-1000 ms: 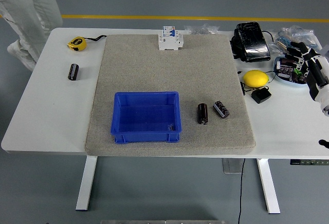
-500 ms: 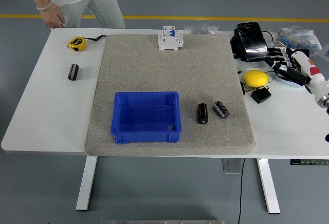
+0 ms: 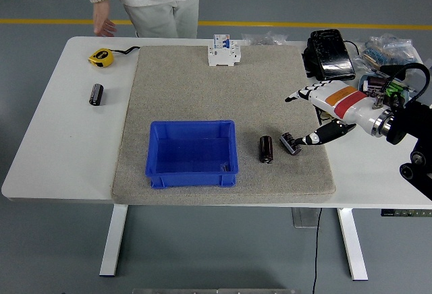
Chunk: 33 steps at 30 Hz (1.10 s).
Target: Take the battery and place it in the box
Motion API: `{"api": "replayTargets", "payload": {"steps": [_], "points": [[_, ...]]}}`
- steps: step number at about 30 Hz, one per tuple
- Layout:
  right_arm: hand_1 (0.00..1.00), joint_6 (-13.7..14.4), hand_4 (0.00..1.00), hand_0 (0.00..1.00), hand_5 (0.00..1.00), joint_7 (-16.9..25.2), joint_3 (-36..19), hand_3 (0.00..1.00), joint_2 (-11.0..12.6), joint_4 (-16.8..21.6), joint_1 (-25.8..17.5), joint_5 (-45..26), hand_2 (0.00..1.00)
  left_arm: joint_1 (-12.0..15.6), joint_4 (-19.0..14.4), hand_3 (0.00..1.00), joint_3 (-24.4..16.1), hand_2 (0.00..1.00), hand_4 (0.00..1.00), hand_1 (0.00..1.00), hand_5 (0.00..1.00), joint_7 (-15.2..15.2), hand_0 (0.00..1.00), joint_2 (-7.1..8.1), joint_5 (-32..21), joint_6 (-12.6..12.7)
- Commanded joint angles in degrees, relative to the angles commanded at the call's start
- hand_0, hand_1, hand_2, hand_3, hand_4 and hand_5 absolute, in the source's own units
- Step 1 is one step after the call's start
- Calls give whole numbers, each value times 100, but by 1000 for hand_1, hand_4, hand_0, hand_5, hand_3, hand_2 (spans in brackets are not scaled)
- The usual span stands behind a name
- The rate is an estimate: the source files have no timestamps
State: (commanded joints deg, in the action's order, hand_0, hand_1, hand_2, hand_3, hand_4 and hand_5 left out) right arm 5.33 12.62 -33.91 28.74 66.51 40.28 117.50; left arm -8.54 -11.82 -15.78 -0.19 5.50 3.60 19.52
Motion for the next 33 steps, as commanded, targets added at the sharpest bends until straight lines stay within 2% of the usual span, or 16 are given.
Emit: {"api": "replayTargets", "payload": {"steps": [5, 9, 10, 20, 28, 33], "points": [[749, 20, 998, 763, 182, 30, 321, 826, -299, -410, 248, 147, 776, 36, -4, 688, 61, 762, 705, 685, 540, -12, 692, -10, -76, 29], [749, -12, 998, 763, 182, 48, 501, 826, -438, -586, 385, 160, 776, 62, -7, 688, 83, 762, 705, 685, 540, -16, 692, -18, -121, 40], [728, -28, 993, 748, 161, 52, 532, 811, -462, -615, 409, 163, 741, 64, -8, 686, 82, 757, 703, 682, 538, -14, 692, -20, -119, 41], [733, -276, 987, 755, 154, 1, 840, 814, -582, -762, 494, 117, 755, 55, 4, 688, 68, 754, 700, 679, 536, -8, 691, -22, -125, 56], [735, -251, 985, 761, 148, 10, 1137, 818, -767, -1082, 633, 86, 753, 37, -9, 679, -35, 747, 691, 670, 525, 61, 691, -21, 54, 58], [735, -236, 985, 761, 148, 27, 1303, 818, -924, -1411, 756, 64, 753, 14, -20, 679, -56, 747, 691, 670, 525, 87, 691, -19, 108, 56]]}}
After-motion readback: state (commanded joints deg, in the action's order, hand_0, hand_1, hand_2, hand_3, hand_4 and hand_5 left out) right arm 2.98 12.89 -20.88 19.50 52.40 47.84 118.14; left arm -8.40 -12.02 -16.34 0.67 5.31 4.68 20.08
